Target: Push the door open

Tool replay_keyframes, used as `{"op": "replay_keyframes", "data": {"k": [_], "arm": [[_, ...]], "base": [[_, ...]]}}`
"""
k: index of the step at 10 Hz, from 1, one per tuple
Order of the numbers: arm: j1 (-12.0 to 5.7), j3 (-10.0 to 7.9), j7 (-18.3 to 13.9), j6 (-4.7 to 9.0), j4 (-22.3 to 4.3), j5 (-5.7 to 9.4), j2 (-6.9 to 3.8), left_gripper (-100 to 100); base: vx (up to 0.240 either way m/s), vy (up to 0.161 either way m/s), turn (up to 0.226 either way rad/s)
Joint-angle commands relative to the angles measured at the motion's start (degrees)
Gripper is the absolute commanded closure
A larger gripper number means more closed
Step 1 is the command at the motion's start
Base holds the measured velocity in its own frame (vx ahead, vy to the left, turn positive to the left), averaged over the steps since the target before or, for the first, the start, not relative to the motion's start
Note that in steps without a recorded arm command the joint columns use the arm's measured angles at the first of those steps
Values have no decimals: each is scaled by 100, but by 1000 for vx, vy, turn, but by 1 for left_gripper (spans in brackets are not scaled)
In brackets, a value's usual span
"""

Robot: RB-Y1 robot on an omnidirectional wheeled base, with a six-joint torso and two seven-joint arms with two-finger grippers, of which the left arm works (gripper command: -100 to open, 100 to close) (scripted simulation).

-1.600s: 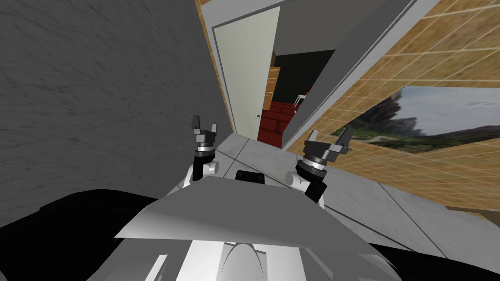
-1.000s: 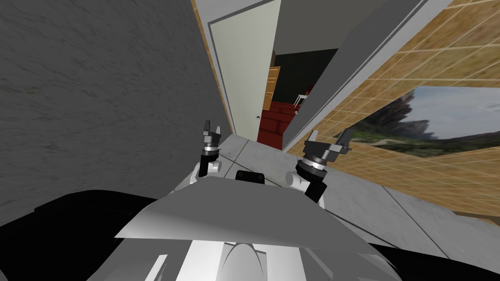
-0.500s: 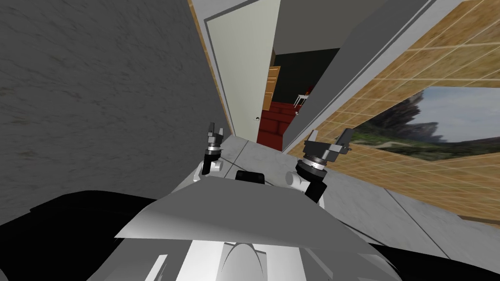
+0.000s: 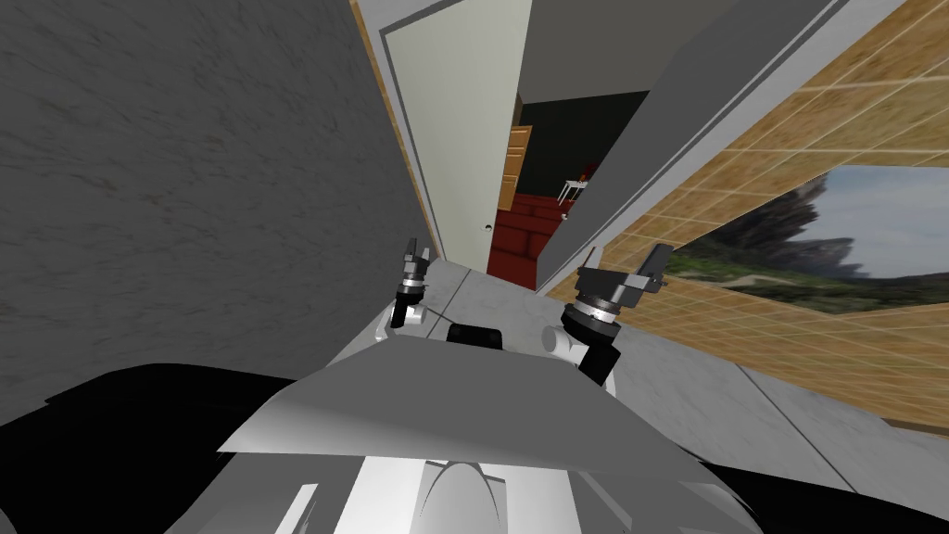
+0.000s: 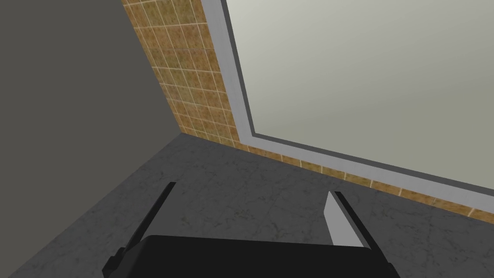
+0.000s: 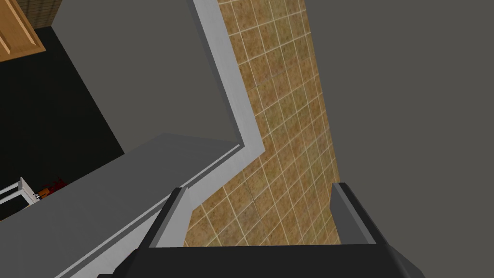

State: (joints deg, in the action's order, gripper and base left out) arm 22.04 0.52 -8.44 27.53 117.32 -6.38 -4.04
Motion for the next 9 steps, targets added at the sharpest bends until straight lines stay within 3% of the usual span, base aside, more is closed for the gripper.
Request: {"op": "replay_keyframes", "data": {"k": [1,9], "arm": [[-90,18,5,45,-212,8,-24,-100],[-488,143,41,274,-1256,36,-109,-100]], "base": [[96,2,-8],[98,-8,-5]]}}
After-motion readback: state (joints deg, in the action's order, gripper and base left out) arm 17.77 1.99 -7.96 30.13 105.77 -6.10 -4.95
